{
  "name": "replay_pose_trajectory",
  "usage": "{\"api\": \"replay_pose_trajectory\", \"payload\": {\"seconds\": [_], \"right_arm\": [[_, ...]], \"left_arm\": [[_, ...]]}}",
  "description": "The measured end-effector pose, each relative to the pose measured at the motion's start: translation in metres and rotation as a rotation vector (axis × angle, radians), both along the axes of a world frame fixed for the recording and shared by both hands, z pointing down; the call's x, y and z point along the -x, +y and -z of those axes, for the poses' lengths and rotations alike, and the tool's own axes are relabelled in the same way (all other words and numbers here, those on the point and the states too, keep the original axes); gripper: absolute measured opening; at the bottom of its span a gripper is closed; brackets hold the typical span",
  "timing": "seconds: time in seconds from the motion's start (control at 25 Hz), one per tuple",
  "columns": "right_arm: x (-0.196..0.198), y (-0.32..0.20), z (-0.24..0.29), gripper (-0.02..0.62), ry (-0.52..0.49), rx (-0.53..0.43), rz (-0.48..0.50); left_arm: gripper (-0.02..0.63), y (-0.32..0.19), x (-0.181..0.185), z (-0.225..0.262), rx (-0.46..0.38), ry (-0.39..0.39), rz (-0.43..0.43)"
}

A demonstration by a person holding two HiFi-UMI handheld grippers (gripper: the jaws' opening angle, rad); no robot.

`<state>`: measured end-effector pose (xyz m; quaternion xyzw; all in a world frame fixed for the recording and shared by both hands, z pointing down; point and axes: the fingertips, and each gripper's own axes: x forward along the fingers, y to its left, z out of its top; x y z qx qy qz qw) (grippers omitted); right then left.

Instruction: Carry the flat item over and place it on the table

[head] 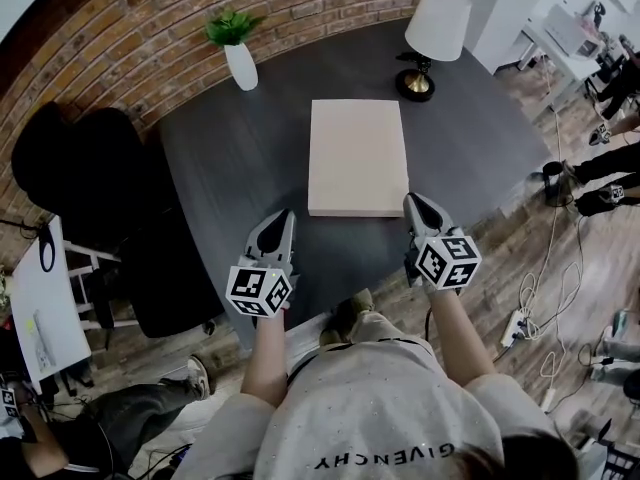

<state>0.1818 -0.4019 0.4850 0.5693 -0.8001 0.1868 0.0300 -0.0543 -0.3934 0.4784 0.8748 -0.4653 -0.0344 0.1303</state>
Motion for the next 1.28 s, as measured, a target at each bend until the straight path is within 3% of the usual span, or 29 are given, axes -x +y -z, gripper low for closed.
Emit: {"api": "replay_pose_trajectory", "payload": {"seconds": [0.56,1.28], "right_arm": [[0.002,0.063,0.028,-0.003,0.03,-0.093,-0.012],[0.014,0.119,0.045,-0.003,0.058,-0.163,-0.045]], "left_arm": [[-0.003,0.043,-0.006,0.026,-0.049,-0.013,-0.041],[-0.003,0.087,0.02,0.038,-0.085,-0.038,-0.02]]}}
